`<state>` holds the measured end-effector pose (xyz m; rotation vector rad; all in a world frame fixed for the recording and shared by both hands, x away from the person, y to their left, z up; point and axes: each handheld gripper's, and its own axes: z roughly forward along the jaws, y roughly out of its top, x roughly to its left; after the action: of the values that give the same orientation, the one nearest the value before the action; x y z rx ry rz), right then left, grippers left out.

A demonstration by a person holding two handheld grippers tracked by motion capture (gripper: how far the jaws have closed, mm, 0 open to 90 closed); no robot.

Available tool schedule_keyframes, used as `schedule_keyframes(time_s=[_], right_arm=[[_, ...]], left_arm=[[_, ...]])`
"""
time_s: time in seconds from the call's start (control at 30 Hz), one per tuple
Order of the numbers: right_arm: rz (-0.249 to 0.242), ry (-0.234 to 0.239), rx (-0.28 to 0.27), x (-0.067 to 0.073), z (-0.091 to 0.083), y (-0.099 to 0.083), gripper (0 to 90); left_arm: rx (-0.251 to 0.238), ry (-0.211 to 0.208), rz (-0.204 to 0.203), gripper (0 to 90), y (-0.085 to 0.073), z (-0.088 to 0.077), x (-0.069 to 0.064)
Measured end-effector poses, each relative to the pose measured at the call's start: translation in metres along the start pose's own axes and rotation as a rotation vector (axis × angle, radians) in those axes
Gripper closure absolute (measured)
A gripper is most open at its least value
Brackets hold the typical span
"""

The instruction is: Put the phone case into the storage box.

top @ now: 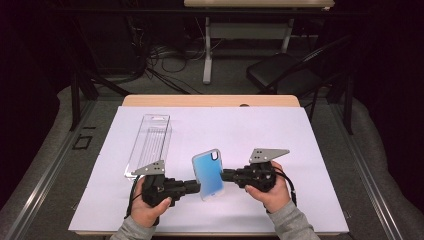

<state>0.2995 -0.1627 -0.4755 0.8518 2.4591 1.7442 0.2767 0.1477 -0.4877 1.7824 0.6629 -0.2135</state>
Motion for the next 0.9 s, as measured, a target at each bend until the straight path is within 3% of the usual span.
schedule_keyframes(time_s=[0.23,0.9], right_arm=[[-0.004,-0.024,-0.005,0.0015,0.0012,-0.0007,84.0],[-0.008,0.007,-0.022,0.0012,0.0019,-0.0006,81.7]], left_arm=[[-0.003,0.001,-0.004,81.4,-0.0002,0.0002,0.0006],[-0.003,-0.013,-0.005,81.4,-0.0002,0.0006,0.0004]])
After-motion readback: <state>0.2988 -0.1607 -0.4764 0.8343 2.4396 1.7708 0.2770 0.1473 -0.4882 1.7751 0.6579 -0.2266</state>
